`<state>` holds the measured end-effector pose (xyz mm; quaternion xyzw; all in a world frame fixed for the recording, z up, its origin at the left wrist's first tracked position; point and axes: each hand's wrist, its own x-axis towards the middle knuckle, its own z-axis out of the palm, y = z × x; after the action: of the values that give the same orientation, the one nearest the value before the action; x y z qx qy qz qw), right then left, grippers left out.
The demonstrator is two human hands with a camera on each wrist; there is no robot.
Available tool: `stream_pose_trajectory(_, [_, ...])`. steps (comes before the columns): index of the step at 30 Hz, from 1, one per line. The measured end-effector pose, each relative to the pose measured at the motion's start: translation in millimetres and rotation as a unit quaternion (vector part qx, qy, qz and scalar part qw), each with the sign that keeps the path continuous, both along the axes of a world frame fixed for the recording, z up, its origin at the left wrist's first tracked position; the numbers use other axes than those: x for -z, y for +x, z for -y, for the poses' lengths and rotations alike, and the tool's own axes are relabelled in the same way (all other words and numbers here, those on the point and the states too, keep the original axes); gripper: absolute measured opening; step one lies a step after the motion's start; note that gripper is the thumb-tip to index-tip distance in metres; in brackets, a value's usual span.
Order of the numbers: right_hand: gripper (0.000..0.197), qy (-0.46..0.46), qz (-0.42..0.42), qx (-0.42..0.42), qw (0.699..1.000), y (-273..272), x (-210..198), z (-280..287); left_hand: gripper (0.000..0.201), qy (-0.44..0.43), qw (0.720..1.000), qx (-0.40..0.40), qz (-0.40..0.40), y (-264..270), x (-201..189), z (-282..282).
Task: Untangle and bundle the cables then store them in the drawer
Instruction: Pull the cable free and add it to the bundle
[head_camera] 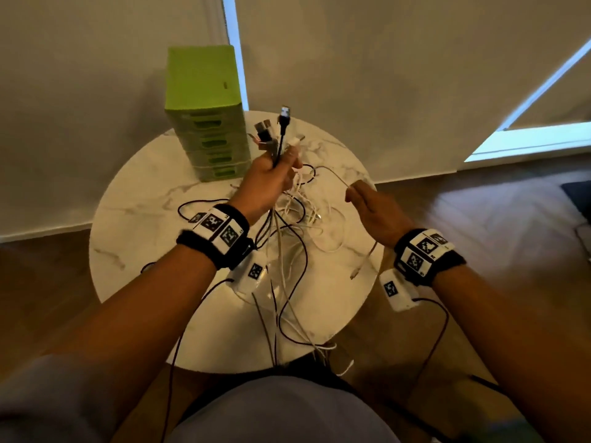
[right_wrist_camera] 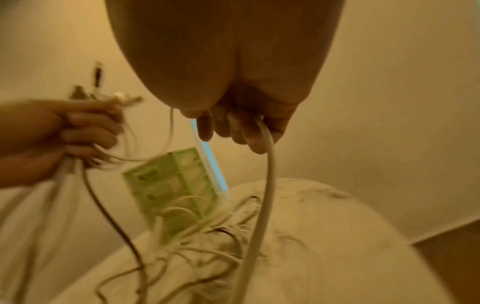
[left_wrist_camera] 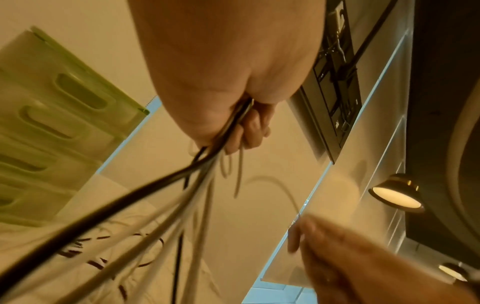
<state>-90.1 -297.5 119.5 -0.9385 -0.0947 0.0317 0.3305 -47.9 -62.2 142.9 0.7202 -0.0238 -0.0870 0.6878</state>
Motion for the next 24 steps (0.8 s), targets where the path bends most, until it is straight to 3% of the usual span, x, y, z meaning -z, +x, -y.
stream_pose_trajectory(5, [0.03,-0.055,-0.166,0.042,0.984,-36,44,68,0.033,-0.131,0.989,0.053,-0.044,-6,-6,25])
stream_pose_trajectory(8, [0.033,-0.096,-0.219,0.029,0.97,-65,68,83,0.034,-0.128,0.984,0.087,-0.085,-21,8,49])
stream_pose_trajectory(11, [0.058,-0.11,-0.151,0.064,0.98,-83,73,70,0.034,-0.109,0.979,0.129,-0.11,-35,29,73])
stream_pose_trajectory(14, [0.079,-0.005,-0.121,0.034,0.992,-86,64,44,0.034,-0.067,0.978,0.157,-0.118,-46,38,89])
stream_pose_trajectory(16, [0.063,0.064,-0.125,0.006,0.99,-86,57,27,0.035,-0.029,0.982,0.158,-0.101,-48,36,97])
stream_pose_trajectory(19, [0.028,0.077,-0.082,0.032,0.993,-84,45,16,0.038,0.018,0.991,0.116,-0.072,-40,32,99])
stream_pose_trajectory(22, [0.028,0.084,-0.027,0.053,0.995,-81,38,31,0.041,0.056,0.993,0.086,-0.051,-29,34,92])
stream_pose_trajectory(24, [0.03,0.064,-0.016,0.075,0.995,-83,34,50,0.042,0.032,0.994,0.076,-0.067,-24,35,86])
